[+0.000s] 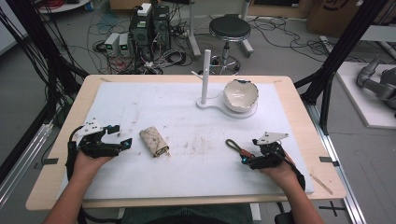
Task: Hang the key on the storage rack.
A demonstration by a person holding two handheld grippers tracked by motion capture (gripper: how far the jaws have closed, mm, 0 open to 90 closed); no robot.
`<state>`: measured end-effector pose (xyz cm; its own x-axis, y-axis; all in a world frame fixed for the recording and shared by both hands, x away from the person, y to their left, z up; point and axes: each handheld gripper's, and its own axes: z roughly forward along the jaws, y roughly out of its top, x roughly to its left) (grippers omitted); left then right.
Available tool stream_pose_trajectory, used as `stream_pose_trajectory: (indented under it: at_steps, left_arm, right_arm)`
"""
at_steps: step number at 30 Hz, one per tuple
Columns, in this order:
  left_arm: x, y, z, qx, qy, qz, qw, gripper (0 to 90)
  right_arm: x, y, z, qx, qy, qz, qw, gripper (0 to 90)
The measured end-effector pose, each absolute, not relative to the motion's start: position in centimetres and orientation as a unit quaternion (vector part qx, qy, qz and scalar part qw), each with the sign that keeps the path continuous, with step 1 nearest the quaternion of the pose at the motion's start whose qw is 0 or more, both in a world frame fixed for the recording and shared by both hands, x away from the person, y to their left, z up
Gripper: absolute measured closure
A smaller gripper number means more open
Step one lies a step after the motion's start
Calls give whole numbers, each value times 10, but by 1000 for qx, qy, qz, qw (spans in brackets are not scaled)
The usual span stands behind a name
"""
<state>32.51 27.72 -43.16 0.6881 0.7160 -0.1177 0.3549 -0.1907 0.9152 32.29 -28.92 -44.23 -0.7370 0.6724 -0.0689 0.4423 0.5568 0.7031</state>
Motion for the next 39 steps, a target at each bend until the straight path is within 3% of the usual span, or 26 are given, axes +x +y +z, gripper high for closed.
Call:
stream_pose_trajectory:
  at_steps: [2, 4, 12, 39]
  left_arm:
    - [325, 277, -432, 754, 355, 172, 526, 171]
    - [325, 277, -432, 755, 354, 171, 525, 171]
    - [325, 277, -432, 757, 353, 173, 523, 171]
    - [325, 275, -432, 760, 347, 168, 523, 172]
  right_arm:
    - [323, -288, -443, 316, 872, 336, 163, 277]
    - [323, -288, -445, 312, 876, 330, 162, 286]
    - [322, -287, -445, 309, 882, 320, 156, 481]
    - [324, -288, -444, 296, 888, 326, 130, 703]
